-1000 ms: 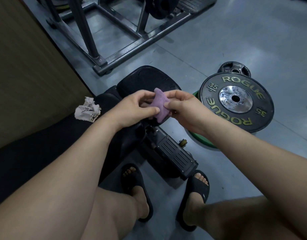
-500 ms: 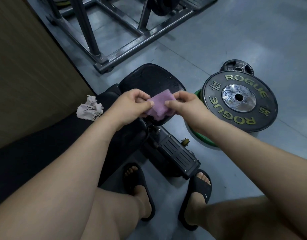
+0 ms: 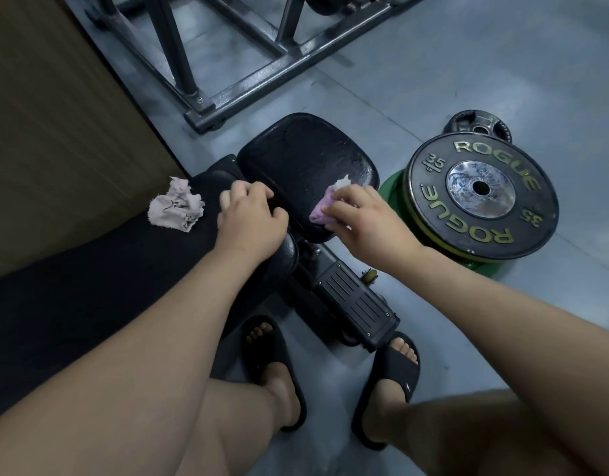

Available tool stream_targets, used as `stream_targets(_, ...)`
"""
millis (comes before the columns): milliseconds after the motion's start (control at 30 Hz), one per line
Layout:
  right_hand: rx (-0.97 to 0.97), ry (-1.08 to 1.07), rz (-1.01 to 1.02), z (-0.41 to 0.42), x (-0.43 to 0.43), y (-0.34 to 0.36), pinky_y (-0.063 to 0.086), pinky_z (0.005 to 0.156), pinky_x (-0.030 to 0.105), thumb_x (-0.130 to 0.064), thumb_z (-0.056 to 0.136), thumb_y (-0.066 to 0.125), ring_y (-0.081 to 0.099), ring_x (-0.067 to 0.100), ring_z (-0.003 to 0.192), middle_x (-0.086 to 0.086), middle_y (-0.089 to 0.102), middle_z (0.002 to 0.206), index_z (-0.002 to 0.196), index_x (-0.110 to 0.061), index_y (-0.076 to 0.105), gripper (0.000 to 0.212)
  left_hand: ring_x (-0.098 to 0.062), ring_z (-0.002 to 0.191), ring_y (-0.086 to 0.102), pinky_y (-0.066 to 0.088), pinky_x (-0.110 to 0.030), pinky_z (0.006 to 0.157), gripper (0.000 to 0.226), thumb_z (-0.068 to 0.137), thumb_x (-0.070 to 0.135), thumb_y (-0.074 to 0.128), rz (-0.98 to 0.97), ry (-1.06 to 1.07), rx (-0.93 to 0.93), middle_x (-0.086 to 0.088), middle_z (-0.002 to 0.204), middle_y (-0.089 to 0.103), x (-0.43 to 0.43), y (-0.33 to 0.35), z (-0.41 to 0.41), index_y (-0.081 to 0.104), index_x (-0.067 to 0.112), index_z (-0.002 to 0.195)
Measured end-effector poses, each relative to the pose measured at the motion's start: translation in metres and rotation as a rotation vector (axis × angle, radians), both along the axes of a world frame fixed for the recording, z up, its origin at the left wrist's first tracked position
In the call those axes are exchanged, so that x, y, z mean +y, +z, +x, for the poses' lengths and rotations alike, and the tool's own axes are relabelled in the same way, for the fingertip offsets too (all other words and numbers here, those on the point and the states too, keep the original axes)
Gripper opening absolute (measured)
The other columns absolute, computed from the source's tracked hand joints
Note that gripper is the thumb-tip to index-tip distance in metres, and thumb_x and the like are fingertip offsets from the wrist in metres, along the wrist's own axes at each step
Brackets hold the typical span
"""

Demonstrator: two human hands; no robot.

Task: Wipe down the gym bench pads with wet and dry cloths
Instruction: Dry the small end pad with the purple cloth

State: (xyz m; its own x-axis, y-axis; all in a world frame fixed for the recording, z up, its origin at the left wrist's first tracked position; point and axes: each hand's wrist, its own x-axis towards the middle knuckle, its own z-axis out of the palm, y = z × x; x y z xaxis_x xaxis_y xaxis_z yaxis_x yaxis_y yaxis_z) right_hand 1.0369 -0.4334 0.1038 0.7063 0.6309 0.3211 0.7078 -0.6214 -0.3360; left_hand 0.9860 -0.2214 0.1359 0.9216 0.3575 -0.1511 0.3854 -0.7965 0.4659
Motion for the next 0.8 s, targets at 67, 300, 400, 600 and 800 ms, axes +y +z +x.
stream_targets(67, -0.046, 0.044, 0.014, 0.004, 0.002, -0.001, 0.047, 0.081, 0.035, -0.024, 0.102, 0.063, 0.049, 0.024, 0.084, 0.007, 0.061, 0.111, 0.114, -0.02, 0.075, 0.017, -0.028, 0.137, 0.03, 0.027, -0.045, 0.116, 0.043, 0.094, 0.032, 0.053, 0.079, 0.026, -0.018, -0.005, 0.143, 0.039, -0.008, -0.014, -0.008, 0.051, 0.017, 0.134)
stream_targets(300, -0.169, -0.146, -0.103, 0.042, 0.024, 0.002, 0.037, 0.064, 0.035, -0.045, 0.104, 0.051, 0.051, 0.03, 0.083, 0.007, 0.055, 0.09, 0.101, -0.02, 0.076, 0.035, -0.03, 0.149, 0.026, 0.014, -0.051, 0.125, 0.041, 0.098, 0.031, 0.043, 0.306, 0.01, -0.151, -0.011, 0.153, 0.04, -0.024, -0.05, -0.029, 0.049, 0.014, 0.135)
stream_targets(400, -0.093, -0.164, -0.026, 0.045, 0.031, 0.001, 0.048, 0.07, 0.041, -0.032, 0.102, 0.056, 0.052, 0.032, 0.088, 0.01, 0.056, 0.096, 0.104, -0.017, 0.077, 0.026, -0.029, 0.147, 0.03, 0.017, -0.051, 0.124, 0.038, 0.096, 0.029, 0.045, 0.284, 0.028, -0.197, -0.009, 0.148, 0.045, -0.022, -0.05, -0.029, 0.052, 0.015, 0.131)
stream_targets(600, -0.062, 0.169, -0.046, 0.009, 0.02, 0.002, 0.043, 0.068, 0.033, -0.011, 0.101, 0.059, 0.042, 0.022, 0.083, 0.012, 0.053, 0.094, 0.113, -0.004, 0.073, 0.02, -0.03, 0.147, 0.03, 0.018, -0.053, 0.123, 0.038, 0.095, 0.028, 0.045, 0.32, 0.002, -0.201, -0.006, 0.146, 0.047, -0.021, -0.053, -0.028, 0.052, 0.021, 0.131)
stream_targets(800, -0.053, -0.077, -0.07, 0.065, 0.069, 0.001, 0.053, 0.066, 0.043, -0.026, 0.104, 0.051, 0.048, 0.029, 0.083, 0.011, 0.052, 0.095, 0.111, -0.013, 0.076, 0.028, -0.029, 0.147, 0.03, 0.017, -0.053, 0.122, 0.039, 0.093, 0.028, 0.043, 0.317, 0.016, -0.204, -0.004, 0.146, 0.048, -0.021, -0.053, -0.028, 0.055, 0.022, 0.13)
